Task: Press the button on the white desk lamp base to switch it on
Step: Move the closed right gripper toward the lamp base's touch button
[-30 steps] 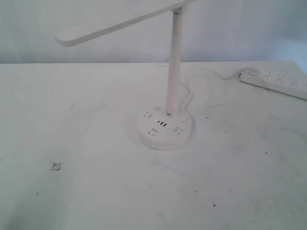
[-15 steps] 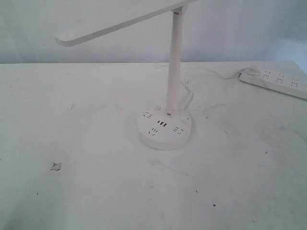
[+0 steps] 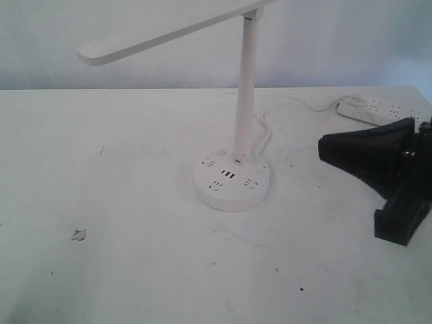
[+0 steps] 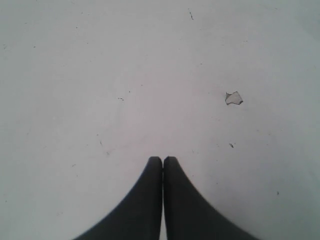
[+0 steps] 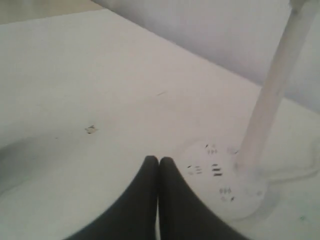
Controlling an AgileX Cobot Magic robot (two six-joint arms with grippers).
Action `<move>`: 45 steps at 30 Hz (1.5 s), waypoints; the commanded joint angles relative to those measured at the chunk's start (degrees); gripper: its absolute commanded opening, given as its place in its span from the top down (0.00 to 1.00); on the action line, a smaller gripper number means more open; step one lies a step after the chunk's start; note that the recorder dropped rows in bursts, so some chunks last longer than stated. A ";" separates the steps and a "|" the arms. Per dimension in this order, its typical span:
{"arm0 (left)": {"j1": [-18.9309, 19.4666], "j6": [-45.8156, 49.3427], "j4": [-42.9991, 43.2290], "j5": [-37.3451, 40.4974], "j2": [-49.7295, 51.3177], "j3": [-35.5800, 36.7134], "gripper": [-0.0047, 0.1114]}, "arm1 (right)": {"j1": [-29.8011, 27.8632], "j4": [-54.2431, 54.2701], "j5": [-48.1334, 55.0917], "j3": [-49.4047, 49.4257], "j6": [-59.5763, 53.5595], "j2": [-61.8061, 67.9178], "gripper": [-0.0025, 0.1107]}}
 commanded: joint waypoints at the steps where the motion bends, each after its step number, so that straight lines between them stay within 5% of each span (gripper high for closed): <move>1: 0.06 -0.06 -0.02 0.40 -0.21 0.05 0.96 | 1.11 0.02 -1.07 2.22 6.82 7.07 0.98; 8: 0.06 -0.06 -0.02 0.40 -0.21 0.05 0.96 | 9.36 0.02 6.20 4.84 15.96 17.01 0.98; 15: 0.06 -0.06 -0.02 0.40 -0.21 0.05 0.96 | 18.54 0.19 24.89 4.84 17.25 25.03 0.98; 23: 0.06 -0.06 -0.02 0.40 -0.21 0.05 0.96 | 21.62 13.19 33.80 0.81 8.38 30.43 0.98; 45: 0.06 -0.06 -0.02 0.40 -0.21 0.05 0.96 | 23.33 12.81 41.87 -20.38 4.48 51.12 0.98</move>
